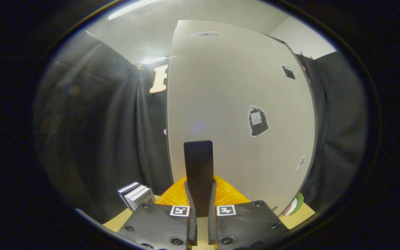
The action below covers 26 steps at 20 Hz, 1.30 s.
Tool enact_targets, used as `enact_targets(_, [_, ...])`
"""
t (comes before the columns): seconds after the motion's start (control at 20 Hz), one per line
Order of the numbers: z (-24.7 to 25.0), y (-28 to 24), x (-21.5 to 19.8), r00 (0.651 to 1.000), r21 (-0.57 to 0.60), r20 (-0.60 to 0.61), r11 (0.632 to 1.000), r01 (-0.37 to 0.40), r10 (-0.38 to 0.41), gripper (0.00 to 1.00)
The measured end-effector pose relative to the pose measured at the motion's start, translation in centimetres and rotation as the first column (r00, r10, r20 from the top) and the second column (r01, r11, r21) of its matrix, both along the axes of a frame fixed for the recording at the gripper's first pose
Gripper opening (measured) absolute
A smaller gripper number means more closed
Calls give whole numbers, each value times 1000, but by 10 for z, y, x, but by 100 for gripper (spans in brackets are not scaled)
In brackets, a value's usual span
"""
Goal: Open the shoe cabinet door, grab the shoes and put them into the shoe cabinet, then close the shoe cabinet door.
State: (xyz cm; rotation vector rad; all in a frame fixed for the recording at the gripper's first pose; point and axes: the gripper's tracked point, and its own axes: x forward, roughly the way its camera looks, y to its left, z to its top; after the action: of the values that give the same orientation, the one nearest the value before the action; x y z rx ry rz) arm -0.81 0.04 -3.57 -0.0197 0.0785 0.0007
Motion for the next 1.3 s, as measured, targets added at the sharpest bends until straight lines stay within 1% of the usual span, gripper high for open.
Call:
enact_targets(0.05, [-2,-3,-8,1000,7,-8,1000,1,-1,8])
enact_targets(0.3, [1,-15,-31,1000,16,-1,1000,26,-26,8])
enact_targets(0.65, [6,-30,-60,999,50,-6,998,39,-39,8])
enact_targets(0.75, [8,-37,-70,999,45,-6,998,42,-41,8])
enact_targets(1.1, [12,-61,-99,1000,35,-20,999,3,-3,8])
enact_targets(1.3, [18,-85,-126,1000,33,-24,999,-10,11,8])
